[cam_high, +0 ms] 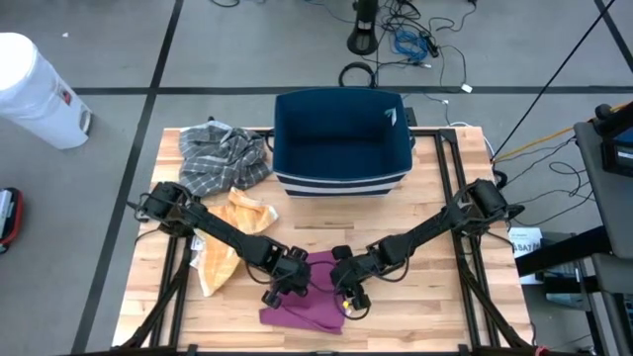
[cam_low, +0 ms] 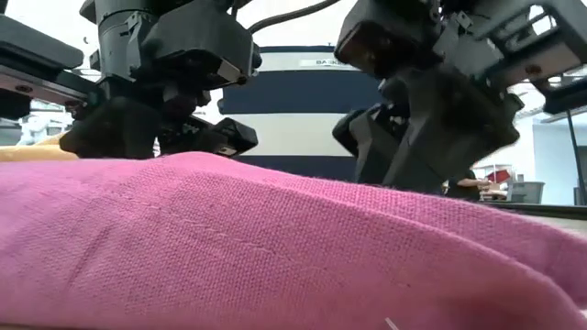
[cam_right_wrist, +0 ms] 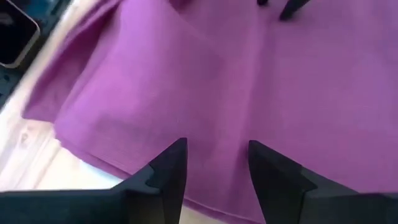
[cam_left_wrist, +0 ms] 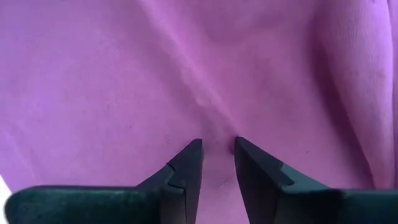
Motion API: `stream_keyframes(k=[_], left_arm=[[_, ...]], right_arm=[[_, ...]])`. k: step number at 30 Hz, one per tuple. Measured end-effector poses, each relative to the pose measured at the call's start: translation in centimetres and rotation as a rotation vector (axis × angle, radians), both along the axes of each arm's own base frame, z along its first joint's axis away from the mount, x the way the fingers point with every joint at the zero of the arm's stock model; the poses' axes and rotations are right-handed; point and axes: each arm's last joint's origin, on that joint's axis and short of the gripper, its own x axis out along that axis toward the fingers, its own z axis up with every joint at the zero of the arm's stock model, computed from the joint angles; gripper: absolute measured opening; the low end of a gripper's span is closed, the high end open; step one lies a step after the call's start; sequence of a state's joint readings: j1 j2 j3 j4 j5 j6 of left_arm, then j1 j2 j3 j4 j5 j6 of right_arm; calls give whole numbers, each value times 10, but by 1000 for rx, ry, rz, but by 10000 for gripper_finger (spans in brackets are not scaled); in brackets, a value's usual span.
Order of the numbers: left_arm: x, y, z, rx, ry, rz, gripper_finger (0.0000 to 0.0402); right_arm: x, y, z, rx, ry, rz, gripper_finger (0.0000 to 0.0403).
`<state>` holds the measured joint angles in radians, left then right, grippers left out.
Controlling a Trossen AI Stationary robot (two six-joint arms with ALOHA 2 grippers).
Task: Fold towel
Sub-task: Fold the purple towel
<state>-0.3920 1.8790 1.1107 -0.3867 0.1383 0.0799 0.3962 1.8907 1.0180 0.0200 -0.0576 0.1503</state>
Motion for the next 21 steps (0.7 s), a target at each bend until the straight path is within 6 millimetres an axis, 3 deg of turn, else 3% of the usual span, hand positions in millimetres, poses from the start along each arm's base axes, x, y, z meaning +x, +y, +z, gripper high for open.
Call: stream_keyframes(k=[9,21], left_arm=[[1,0,2,3,-24,-29,102],[-7,7,3,52,55,-17,102]], right_arm=[[5,0,-22,-21,39,-44,155],[-13,-10,11,-100,76,-66,155]])
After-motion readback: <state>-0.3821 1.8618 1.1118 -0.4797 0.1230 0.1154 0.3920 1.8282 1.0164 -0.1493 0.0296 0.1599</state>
